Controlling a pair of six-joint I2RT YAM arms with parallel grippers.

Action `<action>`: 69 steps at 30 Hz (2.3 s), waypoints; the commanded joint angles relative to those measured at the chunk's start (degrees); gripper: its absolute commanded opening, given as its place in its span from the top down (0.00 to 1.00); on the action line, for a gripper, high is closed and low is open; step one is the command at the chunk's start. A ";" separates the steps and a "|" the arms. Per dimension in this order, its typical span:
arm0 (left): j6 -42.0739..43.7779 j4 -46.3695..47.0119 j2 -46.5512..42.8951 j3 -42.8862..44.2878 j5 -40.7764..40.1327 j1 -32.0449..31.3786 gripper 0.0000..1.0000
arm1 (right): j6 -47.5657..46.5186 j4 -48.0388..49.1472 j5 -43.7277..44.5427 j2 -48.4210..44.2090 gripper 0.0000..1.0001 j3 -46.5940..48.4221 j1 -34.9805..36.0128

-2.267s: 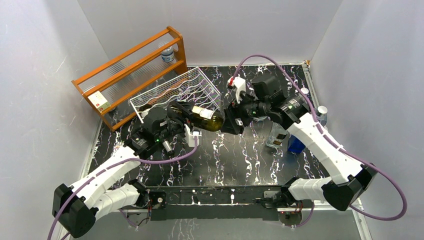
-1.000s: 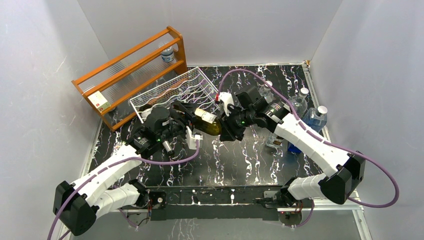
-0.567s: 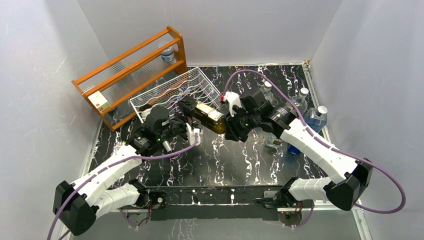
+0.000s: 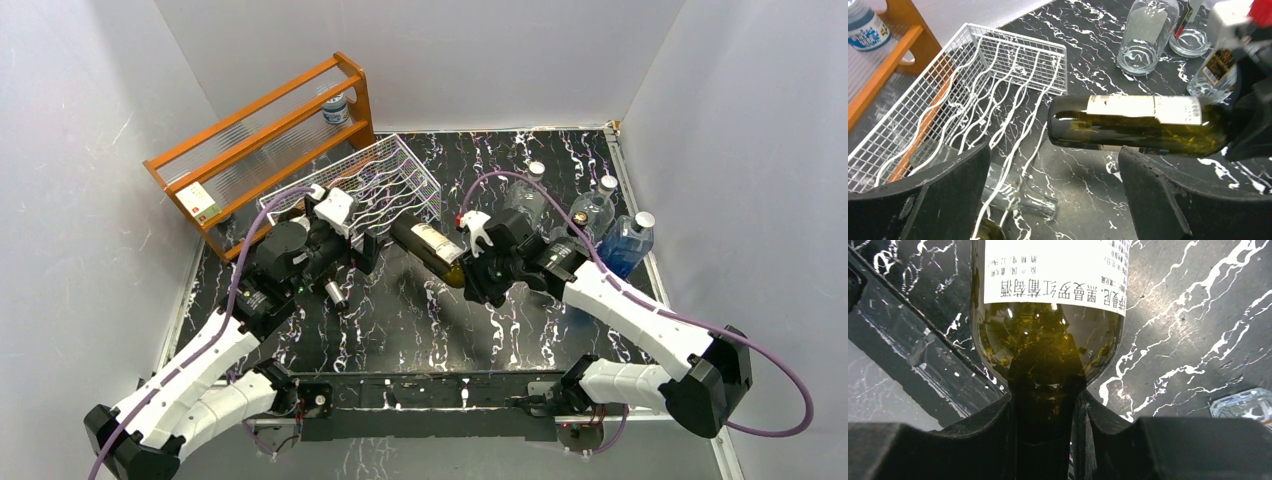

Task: Put the wine bottle on the wine rack

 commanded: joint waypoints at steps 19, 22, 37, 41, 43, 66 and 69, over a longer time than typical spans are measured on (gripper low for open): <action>-7.09 -2.96 4.89 9.32 -4.58 -0.08 0.02 | 8.86 34.40 -3.51 6.73 1.00 -8.89 0.18; -7.13 -3.34 4.77 9.71 -4.90 -0.08 0.02 | 9.12 35.53 -4.23 6.88 1.00 -9.52 0.18; -7.95 -5.04 7.37 12.55 -4.89 -0.08 0.02 | 9.49 43.35 -6.82 12.66 1.00 -9.45 0.13; -8.16 -5.54 7.74 13.12 -5.18 -0.08 0.02 | 10.16 47.63 -6.76 14.75 1.00 -8.61 0.16; -8.27 -5.42 7.86 13.05 -5.25 -0.08 0.02 | 10.77 49.16 -6.52 16.57 1.00 -7.63 0.17; -8.69 -6.86 8.35 14.34 -5.21 -0.08 0.02 | 23.81 69.19 -2.42 41.43 1.00 7.44 0.79; -8.65 -7.06 8.43 14.44 -5.40 -0.08 0.02 | 23.82 68.74 -2.63 43.23 1.00 9.01 0.80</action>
